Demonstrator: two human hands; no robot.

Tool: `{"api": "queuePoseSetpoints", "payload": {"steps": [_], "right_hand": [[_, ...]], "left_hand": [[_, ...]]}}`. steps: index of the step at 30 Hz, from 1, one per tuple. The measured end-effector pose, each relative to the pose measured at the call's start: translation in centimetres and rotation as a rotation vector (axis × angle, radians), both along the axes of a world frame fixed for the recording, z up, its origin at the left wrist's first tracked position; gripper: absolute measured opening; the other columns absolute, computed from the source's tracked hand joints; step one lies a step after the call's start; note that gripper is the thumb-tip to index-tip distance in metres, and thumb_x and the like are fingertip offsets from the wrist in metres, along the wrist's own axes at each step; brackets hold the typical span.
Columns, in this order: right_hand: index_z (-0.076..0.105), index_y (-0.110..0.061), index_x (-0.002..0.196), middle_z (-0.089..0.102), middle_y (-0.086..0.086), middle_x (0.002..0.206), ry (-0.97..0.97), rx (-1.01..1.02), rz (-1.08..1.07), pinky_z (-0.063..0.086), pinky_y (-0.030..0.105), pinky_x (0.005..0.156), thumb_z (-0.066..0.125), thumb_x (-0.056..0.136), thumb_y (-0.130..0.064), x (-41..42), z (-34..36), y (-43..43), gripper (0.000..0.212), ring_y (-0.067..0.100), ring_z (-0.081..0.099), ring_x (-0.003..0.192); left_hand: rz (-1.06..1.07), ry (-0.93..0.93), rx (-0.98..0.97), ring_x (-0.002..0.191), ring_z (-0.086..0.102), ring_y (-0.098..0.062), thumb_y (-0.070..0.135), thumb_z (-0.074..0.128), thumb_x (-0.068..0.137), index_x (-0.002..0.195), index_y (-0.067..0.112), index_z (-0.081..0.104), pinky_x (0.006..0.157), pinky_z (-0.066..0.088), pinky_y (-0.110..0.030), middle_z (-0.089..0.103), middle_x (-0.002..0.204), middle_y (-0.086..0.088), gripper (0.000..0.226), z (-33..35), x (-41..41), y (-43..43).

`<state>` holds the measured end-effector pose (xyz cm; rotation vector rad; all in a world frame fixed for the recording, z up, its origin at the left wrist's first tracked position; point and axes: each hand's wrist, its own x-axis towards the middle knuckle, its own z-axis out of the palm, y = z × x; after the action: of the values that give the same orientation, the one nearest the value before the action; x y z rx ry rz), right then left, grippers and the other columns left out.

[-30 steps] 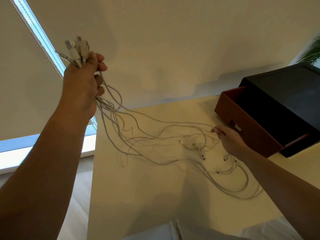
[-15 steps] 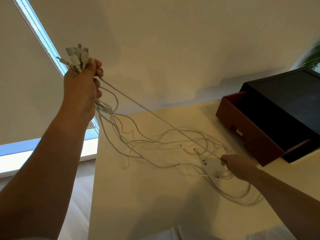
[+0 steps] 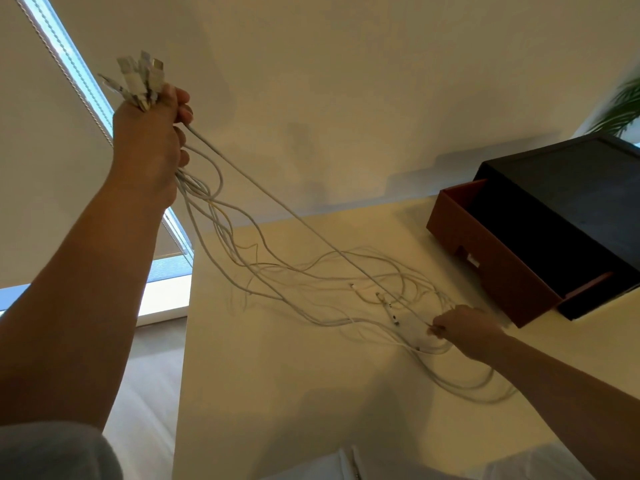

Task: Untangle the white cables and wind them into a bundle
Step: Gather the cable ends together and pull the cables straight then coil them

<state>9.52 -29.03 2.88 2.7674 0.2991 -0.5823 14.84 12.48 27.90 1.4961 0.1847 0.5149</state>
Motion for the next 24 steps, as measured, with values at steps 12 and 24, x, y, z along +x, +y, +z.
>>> {"api": "queuePoseSetpoints", "payload": {"steps": [12, 24], "right_hand": [[0.066, -0.016, 0.068, 0.065, -0.007, 0.060, 0.188, 0.388, -0.452, 0.044, 0.018, 0.052, 0.049, 0.099, -0.027, 0.6, 0.2, -1.2, 0.036, 0.006, 0.057, 0.051], [0.064, -0.014, 0.101, 0.062, -0.001, 0.092, 0.080, 0.079, -0.320, 0.053, 0.030, 0.082, 0.044, 0.099, -0.024, 1.6, -0.8, -1.6, 0.022, 0.017, 0.061, 0.089]], "left_hand": [[0.030, 0.011, -0.015, 0.043, 0.026, -0.004, 0.027, 0.047, 0.099, 0.078, 0.024, 0.057, 0.040, 0.021, -0.017, 0.052, 0.059, 0.012, 0.024, -1.1, -0.1, 0.1], [-0.205, 0.203, 0.110, 0.041, 0.022, -0.003, 0.032, 0.046, 0.101, 0.092, 0.018, 0.063, 0.036, 0.022, -0.013, 0.075, 0.088, 0.004, 0.024, -0.3, -0.5, 1.1]]}}
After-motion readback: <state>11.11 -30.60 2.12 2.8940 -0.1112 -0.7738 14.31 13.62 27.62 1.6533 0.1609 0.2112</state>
